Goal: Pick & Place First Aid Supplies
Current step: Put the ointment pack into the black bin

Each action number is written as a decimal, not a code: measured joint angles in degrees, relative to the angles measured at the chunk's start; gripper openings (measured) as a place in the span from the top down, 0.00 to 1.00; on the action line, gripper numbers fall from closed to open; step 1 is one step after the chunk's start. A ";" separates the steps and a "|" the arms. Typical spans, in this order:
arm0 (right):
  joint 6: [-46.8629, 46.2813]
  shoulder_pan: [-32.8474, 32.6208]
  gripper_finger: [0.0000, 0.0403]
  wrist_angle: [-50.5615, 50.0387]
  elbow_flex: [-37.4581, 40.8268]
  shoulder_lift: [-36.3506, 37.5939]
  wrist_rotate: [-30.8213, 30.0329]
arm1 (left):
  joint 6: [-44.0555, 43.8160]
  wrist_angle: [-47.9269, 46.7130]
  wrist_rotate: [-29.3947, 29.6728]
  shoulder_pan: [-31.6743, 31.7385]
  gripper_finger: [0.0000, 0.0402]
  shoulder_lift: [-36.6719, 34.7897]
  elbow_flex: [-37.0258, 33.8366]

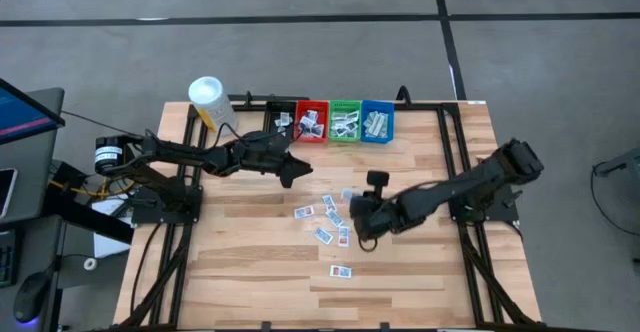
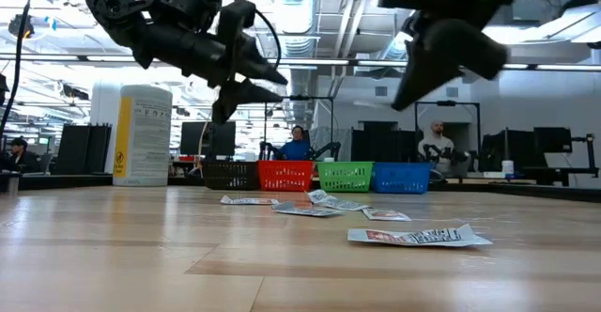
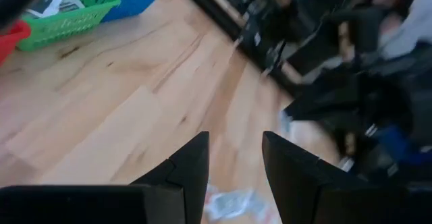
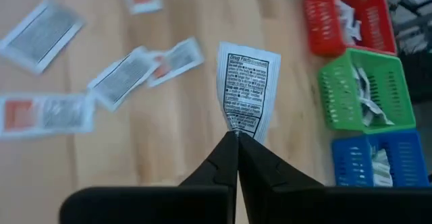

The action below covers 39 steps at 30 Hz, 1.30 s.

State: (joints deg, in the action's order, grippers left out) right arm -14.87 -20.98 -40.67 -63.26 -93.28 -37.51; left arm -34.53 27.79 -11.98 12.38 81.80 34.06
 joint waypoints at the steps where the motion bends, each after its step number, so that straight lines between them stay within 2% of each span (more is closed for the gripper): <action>1: 0.02 0.86 1.00 0.31 0.00 0.62 -0.10 | -2.38 1.13 0.06 0.02 0.66 0.00 0.00; 7: 0.50 5.71 1.00 4.62 0.05 3.67 -0.25 | -13.51 8.60 0.11 0.00 0.66 0.00 0.00; 11: 4.48 7.95 1.00 10.73 0.09 4.18 -0.19 | -18.28 11.51 0.10 0.00 0.66 0.00 0.00; 19: 13.80 10.10 1.00 22.74 0.11 3.92 0.06 | -20.25 12.20 0.12 -0.14 0.66 0.00 0.00; 23: 16.72 11.30 1.00 25.19 0.11 3.94 0.21 | -20.40 12.62 0.16 -0.46 0.66 0.00 0.00; 39: 16.98 13.69 1.00 28.52 0.11 3.94 3.16 | -20.31 14.05 2.93 -0.52 0.66 0.00 0.00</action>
State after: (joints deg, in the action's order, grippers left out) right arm 2.11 -7.29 -12.14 -63.16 -89.34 -34.35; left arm -54.85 41.83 -9.05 11.86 81.80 34.06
